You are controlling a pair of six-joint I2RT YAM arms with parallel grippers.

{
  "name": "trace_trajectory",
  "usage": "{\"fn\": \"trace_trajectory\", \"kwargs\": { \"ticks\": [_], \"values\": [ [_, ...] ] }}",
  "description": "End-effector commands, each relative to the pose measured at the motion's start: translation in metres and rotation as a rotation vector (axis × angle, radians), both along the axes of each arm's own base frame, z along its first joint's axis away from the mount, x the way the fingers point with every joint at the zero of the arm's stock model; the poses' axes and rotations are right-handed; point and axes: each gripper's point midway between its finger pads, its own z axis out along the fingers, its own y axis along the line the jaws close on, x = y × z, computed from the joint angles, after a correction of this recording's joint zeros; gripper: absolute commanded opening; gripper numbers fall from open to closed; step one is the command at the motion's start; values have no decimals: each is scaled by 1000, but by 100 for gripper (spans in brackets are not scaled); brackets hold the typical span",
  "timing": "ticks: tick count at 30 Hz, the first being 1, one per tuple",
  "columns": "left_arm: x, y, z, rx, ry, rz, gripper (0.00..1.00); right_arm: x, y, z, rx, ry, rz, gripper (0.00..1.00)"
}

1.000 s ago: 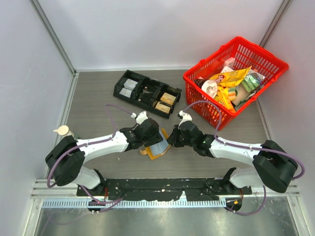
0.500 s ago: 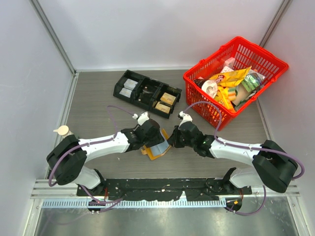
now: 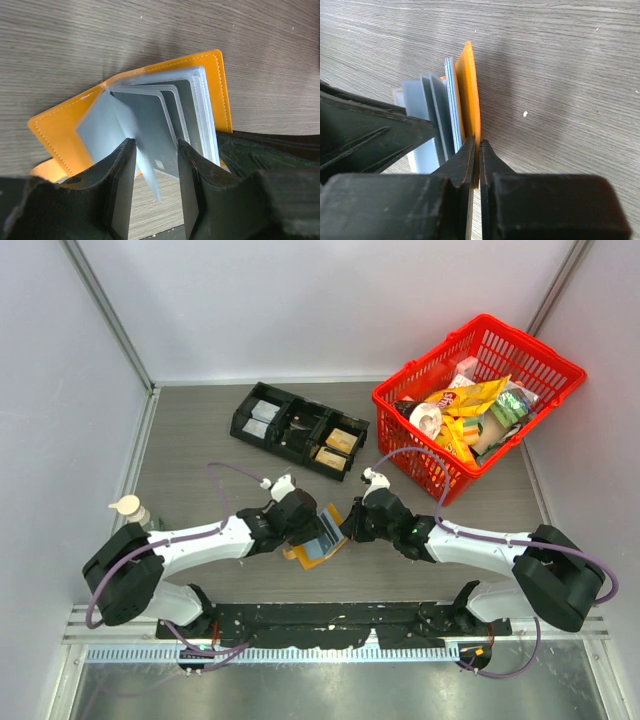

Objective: Take the credit cards out of the card holder
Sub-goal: Remove the credit card from the card holder.

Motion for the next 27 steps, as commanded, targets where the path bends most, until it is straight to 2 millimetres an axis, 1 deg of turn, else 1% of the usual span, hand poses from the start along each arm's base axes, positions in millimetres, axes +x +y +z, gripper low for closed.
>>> {"fn": "trace_trajectory", "kwargs": {
  "ticks": [1, 4, 6, 9, 12, 18, 20, 21, 22, 23, 24, 26, 27],
  "values": [
    [-6, 26, -1, 67, -9, 42, 42, 9, 4, 12, 30, -49, -24, 1],
    [-9, 33, 0, 67, -10, 53, 49, 9, 4, 11, 28, -46, -20, 1],
    [-12, 37, -2, 67, -10, 63, 52, 9, 5, 12, 31, -48, -18, 1],
    [-14, 41, -6, 74, -1, 72, 54, 9, 5, 11, 31, -44, -20, 1],
    [-15, 42, -9, 76, 7, 72, 55, 8, 5, 9, 29, -39, -16, 1],
    [-14, 40, -8, 79, 3, 71, 56, 9, 4, 11, 29, -46, -22, 2],
    [-12, 38, -7, 80, -1, 66, 56, 11, 1, 13, 12, -57, -30, 11],
    [-12, 38, -7, 83, 0, 62, 56, 12, -3, 15, -7, -70, -35, 21],
    [-11, 36, -6, 81, -2, 60, 56, 15, -4, 20, -12, -86, -43, 28],
    [-10, 35, -7, 83, -1, 56, 56, 14, -8, 22, -32, -94, -38, 40],
    [-9, 32, -6, 79, -2, 53, 56, 18, -8, 30, -41, -123, -37, 48],
    [-8, 30, -7, 79, 0, 48, 56, 19, -17, 38, -84, -142, -39, 56],
    [-8, 29, -8, 79, 3, 45, 56, 20, -19, 41, -92, -153, -41, 57]
  ]
}}
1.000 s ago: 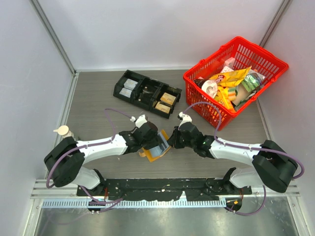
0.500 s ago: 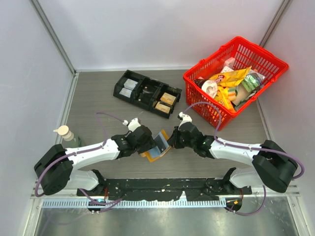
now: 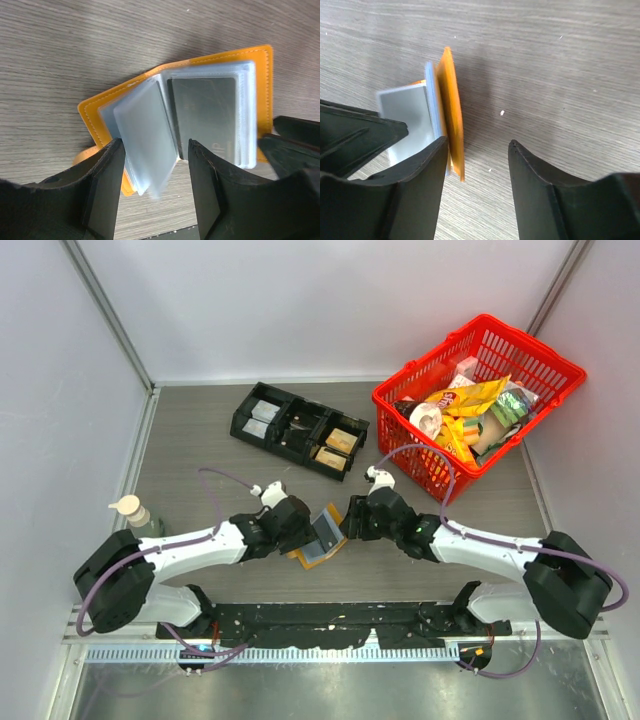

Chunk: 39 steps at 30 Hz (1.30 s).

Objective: Take the credit cards out of the card holder
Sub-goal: Remove the credit card from the card holder.

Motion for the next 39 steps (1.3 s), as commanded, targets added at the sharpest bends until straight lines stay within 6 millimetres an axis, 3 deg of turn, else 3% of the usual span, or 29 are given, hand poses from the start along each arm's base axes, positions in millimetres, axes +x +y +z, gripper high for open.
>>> {"fn": "trace_trajectory", "kwargs": {
  "ticks": [1, 6, 10, 16, 20, 26, 30, 34, 39],
  "values": [
    [6, -3, -1, 27, -11, -4, 56, 18, -7, 48, -38, -143, -16, 57],
    [9, -11, -3, 33, -5, -22, 56, 16, -2, 70, -4, -196, 39, 56],
    [11, -12, 0, 30, -13, -21, 55, -1, 25, 82, 116, -203, 199, 42],
    [7, -3, 1, 41, -15, -8, 54, -11, 51, 59, 158, -128, 313, 23],
    [5, 6, 4, 36, -30, 15, 54, -12, 59, 40, 160, -83, 334, 17],
    [4, 12, 9, 25, -42, 32, 59, -18, 65, 11, 156, 6, 349, 13],
    [4, 9, 16, -10, -53, 43, 61, -23, 69, 8, 173, 25, 374, 13],
    [5, 5, 22, -46, -62, 45, 60, -20, 70, 1, 157, 37, 371, 13],
    [5, 1, 25, -77, -64, 44, 55, -20, 64, -23, 110, 89, 341, 12]
  ]
}}
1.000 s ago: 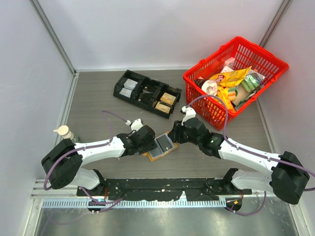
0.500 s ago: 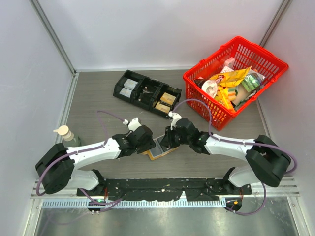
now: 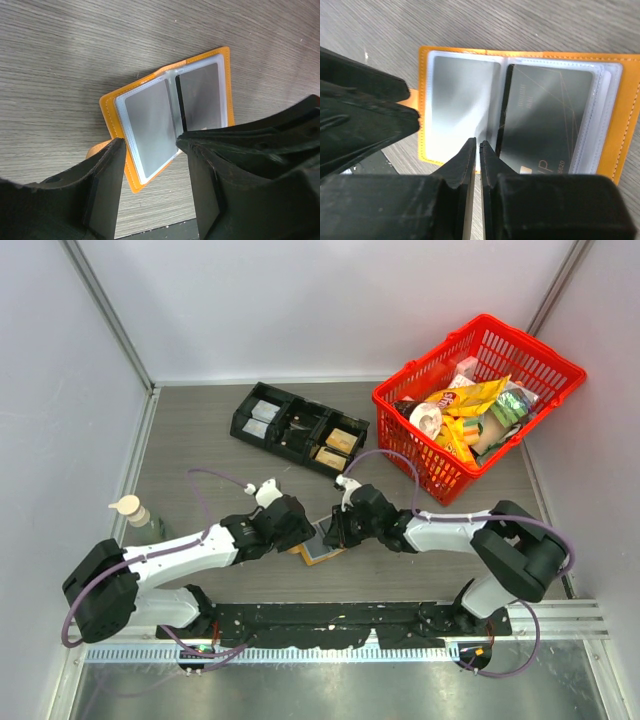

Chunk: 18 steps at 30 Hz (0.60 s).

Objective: Take the credit cards out of the card holder
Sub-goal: Remove the credit card from the card holder.

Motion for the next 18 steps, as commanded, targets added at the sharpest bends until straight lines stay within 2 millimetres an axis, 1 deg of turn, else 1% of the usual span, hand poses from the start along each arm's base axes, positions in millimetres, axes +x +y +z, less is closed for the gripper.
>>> {"fn": "trace_trajectory", "kwargs": {
  "ticks": [1, 4, 10, 13, 16, 18],
  "values": [
    [5, -7, 10, -67, -31, 20, 55, 6, 5, -5, 7, 3, -16, 12],
    [5, -11, 9, -87, -27, 24, 54, 5, -5, -21, -26, 40, -49, 12],
    [6, -13, 0, -91, -14, 37, 55, 6, -25, -39, 4, 142, -125, 10],
    [6, -14, -4, -104, -6, 49, 55, 3, -28, -46, 9, 182, -130, 10],
    [6, -16, 0, -123, -9, 53, 55, 2, -31, -52, 11, 203, -136, 10],
    [9, -16, 8, -134, -26, 57, 54, -1, -31, -55, 10, 217, -132, 10]
  ]
}}
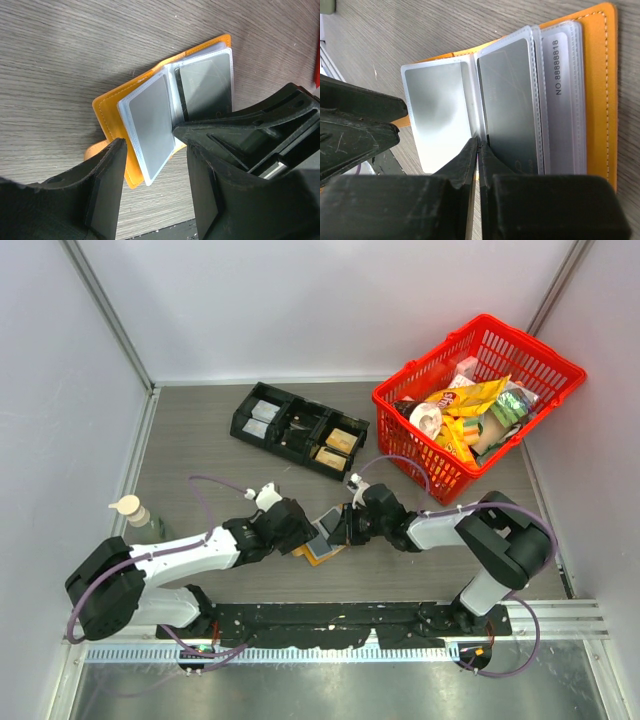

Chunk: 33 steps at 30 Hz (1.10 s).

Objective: Take the credit cards out of the card holder
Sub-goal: Remove the credit card from the card holder.

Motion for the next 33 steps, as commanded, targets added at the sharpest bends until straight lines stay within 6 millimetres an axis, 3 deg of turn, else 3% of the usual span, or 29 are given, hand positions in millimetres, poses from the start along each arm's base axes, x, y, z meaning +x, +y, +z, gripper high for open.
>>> {"fn": "trace_trajectory", "kwargs": {
  "ticks": [1, 7, 14, 22, 33],
  "values": [
    [9, -7, 22, -65, -55, 25, 54, -10, -15, -30, -73, 70, -20, 10],
    [20, 1, 38, -52, -124, 64, 54, -10, -15, -30, -71, 74, -20, 10],
    [36, 13, 26, 11, -115, 89, 56, -11, -14, -29, -70, 73, -18, 9],
    [43, 9, 22, 24, -108, 72, 55, -11, -15, -30, -72, 72, -20, 9],
    [46, 7, 28, 10, -126, 61, 53, -11, -15, -30, -70, 74, -16, 9]
  ]
}}
